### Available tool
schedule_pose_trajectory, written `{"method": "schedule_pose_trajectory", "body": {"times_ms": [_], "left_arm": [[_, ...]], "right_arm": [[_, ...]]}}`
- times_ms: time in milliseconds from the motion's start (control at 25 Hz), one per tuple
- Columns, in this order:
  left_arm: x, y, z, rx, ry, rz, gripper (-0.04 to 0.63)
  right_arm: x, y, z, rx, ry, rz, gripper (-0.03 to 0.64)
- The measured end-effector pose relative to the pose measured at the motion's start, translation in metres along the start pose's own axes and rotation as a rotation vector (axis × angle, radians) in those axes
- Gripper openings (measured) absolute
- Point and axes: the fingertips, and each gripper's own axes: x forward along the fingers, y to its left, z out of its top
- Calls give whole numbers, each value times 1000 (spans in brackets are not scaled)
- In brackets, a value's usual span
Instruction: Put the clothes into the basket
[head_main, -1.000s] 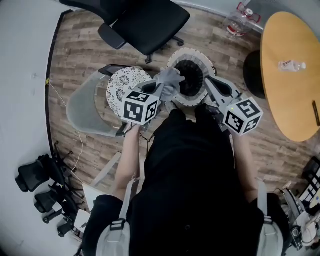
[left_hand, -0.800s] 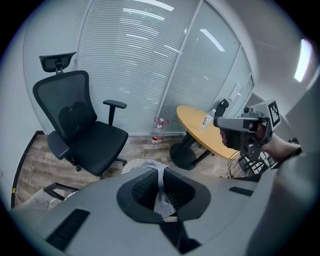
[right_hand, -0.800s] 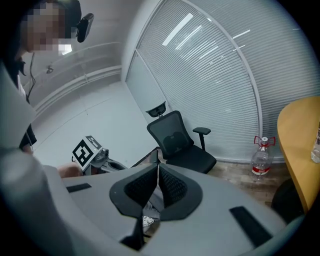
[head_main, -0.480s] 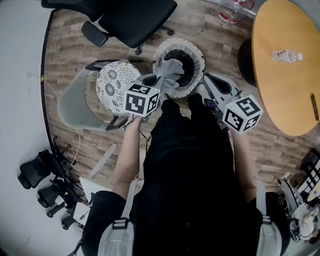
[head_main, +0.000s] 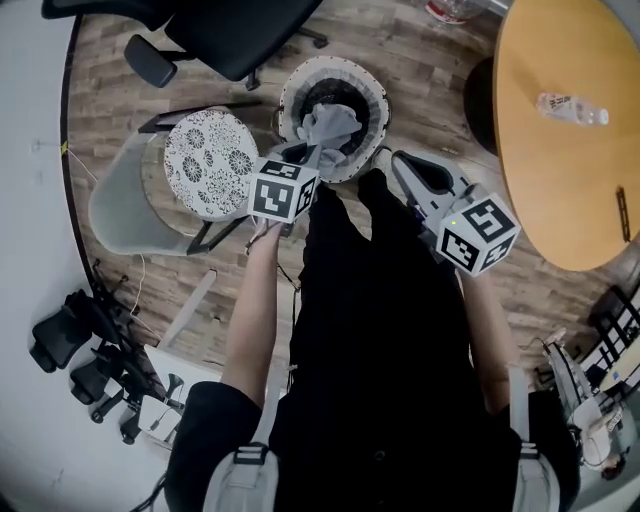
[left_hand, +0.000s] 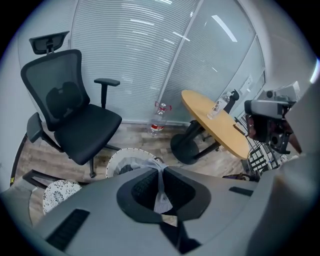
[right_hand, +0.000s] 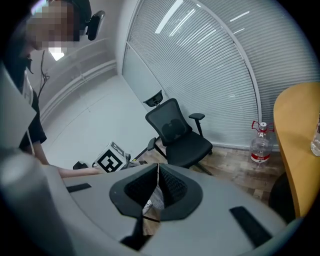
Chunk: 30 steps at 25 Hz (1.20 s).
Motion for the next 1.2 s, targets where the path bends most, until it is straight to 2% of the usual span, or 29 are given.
{"method": "schedule_pose_trajectory", "body": {"times_ms": [280, 600, 880, 1200], "left_arm": [[57, 1, -16, -16, 53, 12, 23], [133, 12, -41, -32, 53, 42, 23], [198, 29, -70, -55, 118, 61, 23], [281, 42, -99, -58, 140, 57, 23]], "right_arm": [[8, -23, -23, 5, 71, 36, 18], [22, -48, -60, 22, 113, 70, 18], [33, -86, -86, 59, 134, 53, 18], [42, -120, -119, 81, 143, 19, 18]]}}
